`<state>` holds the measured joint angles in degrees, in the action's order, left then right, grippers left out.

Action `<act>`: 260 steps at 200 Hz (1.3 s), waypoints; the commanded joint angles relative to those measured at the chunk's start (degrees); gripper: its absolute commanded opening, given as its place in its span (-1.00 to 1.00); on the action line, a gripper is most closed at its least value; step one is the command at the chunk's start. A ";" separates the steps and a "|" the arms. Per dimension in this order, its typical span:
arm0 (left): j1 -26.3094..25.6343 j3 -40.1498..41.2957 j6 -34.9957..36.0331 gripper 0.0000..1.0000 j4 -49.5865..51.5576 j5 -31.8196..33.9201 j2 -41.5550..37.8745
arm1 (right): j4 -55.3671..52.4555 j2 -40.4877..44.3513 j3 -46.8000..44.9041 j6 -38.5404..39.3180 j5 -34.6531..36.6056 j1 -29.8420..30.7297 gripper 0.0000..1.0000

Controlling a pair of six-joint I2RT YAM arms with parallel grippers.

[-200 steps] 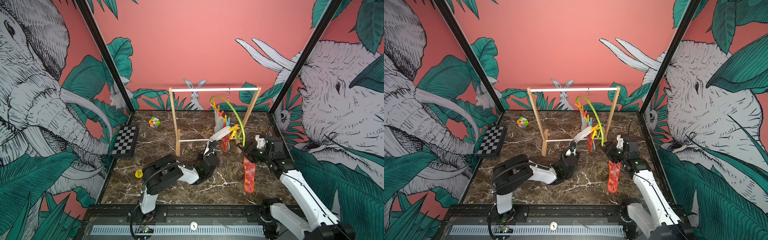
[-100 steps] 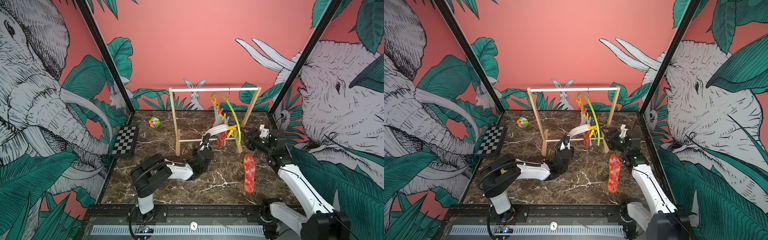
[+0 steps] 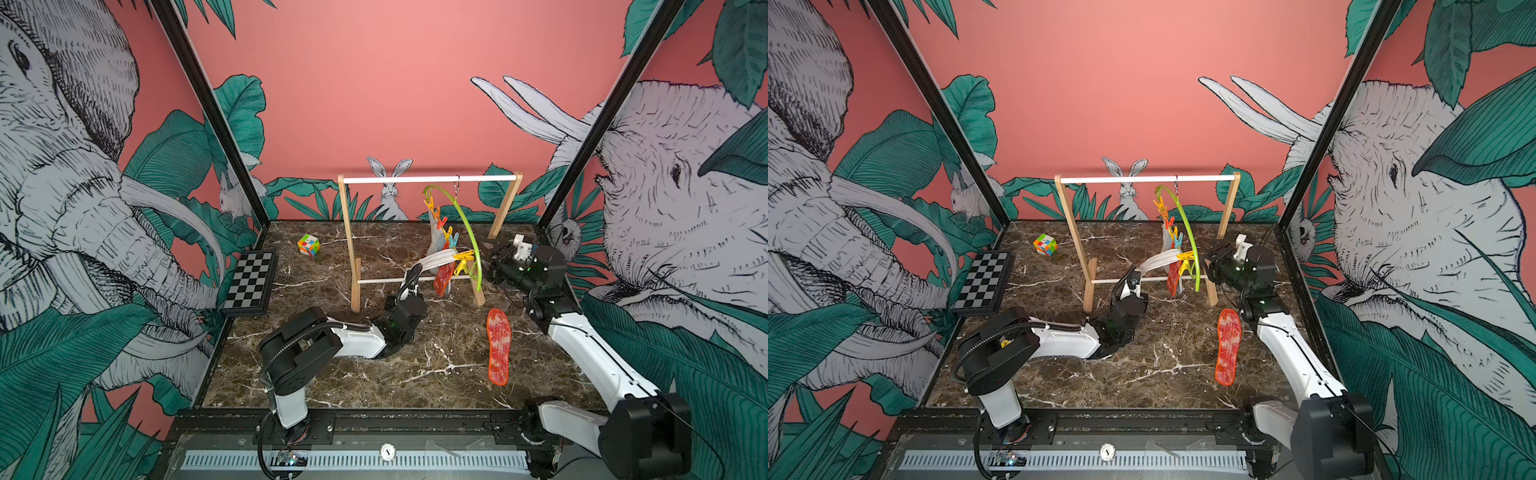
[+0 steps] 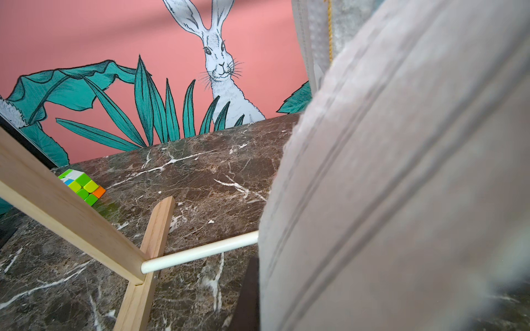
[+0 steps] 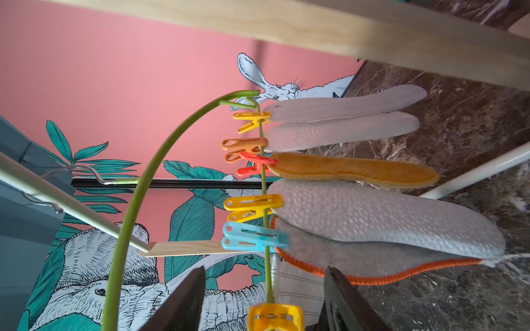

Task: Take the shoe insoles off the hanger
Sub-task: Remove the insole from the hanger, then open the clamp at the hanger.

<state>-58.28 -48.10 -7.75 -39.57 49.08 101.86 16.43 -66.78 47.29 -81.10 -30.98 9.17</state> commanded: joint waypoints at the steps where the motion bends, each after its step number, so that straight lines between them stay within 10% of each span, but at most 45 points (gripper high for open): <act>1: 0.45 -1.40 -0.90 -1.00 0.99 -0.39 -2.05 | 2.79 -0.43 1.46 -0.40 1.43 1.19 0.29; 260: 0.43 0.61 -3.89 -1.00 1.99 0.00 -2.31 | 2.41 -4.10 3.20 -0.38 1.91 3.84 -0.49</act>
<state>-58.06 -48.58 -10.11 -38.41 48.42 101.86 16.84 -70.83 48.60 -82.08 -29.15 12.75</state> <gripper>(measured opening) 0.044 0.263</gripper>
